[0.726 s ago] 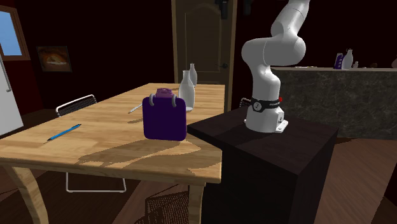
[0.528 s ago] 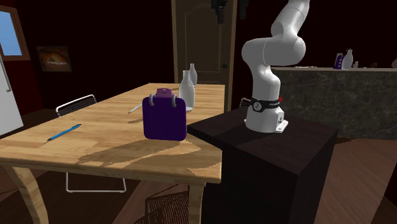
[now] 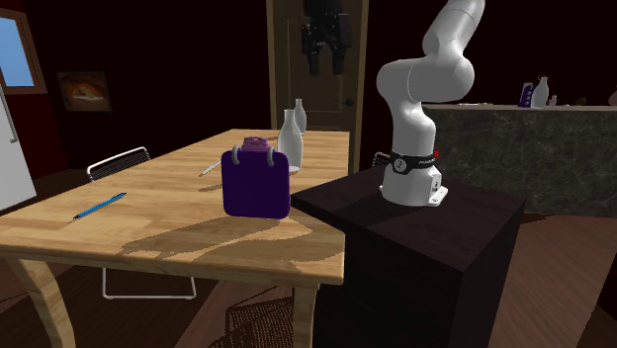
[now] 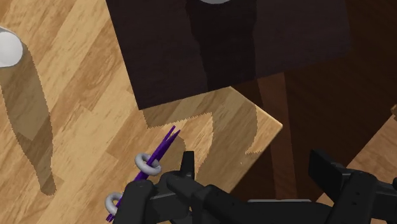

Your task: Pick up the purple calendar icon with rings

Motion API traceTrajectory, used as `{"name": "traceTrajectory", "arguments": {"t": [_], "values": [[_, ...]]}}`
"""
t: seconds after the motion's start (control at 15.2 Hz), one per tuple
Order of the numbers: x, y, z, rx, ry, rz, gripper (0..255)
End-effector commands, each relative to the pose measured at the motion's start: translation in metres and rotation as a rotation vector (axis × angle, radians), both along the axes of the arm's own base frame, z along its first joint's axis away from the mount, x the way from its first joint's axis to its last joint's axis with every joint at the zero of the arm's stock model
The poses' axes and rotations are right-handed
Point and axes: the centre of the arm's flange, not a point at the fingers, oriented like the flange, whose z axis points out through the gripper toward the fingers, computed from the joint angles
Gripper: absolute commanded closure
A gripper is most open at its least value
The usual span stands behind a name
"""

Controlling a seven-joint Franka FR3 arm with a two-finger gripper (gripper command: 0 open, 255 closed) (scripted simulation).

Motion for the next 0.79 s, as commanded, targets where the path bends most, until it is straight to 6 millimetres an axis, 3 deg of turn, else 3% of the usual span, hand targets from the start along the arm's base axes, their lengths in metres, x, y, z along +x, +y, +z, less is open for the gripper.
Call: {"name": "traceTrajectory", "arguments": {"t": [0.0,0.73], "values": [[0.009,-0.019,-0.02,0.001,-0.008,-0.018,0],[0.038,-0.115,-0.124,0.009,-0.041,-0.117,0]]}}
